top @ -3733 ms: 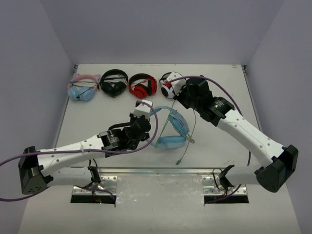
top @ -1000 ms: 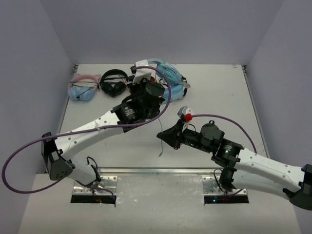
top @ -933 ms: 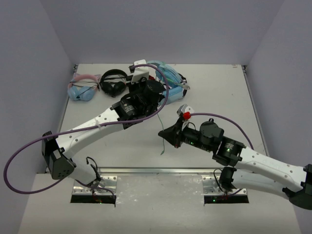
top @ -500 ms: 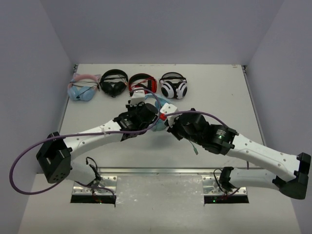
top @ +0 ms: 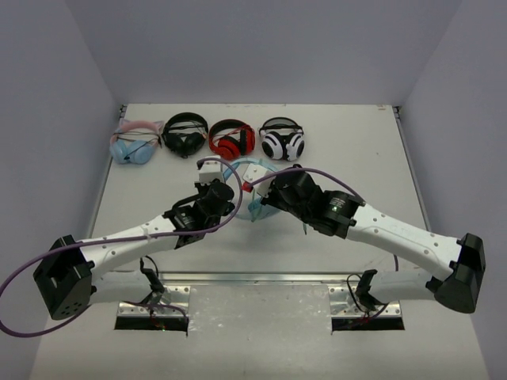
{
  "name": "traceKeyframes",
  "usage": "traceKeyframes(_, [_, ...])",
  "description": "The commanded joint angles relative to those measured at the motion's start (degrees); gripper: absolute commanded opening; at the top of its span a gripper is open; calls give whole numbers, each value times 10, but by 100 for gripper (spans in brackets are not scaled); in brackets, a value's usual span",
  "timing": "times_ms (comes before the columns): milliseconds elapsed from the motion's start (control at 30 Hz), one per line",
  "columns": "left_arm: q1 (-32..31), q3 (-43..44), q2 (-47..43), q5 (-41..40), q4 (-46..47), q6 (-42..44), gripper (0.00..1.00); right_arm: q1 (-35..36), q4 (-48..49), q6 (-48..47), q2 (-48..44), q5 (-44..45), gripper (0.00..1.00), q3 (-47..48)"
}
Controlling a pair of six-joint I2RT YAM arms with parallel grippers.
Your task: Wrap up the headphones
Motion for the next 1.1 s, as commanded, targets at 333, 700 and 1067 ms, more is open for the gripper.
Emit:
traceKeyframes(333, [-2, -14, -2, 67, -13, 32, 0, -37, 72, -84, 36, 82, 10, 79])
traceKeyframes(700, [-8, -23, 25, 117, 18, 47, 0, -48, 55, -82, 68, 69, 16, 117])
traceKeyframes(1067, [-50, -46, 8, 150, 44, 81, 0, -86, 42, -74, 94, 43, 12, 136])
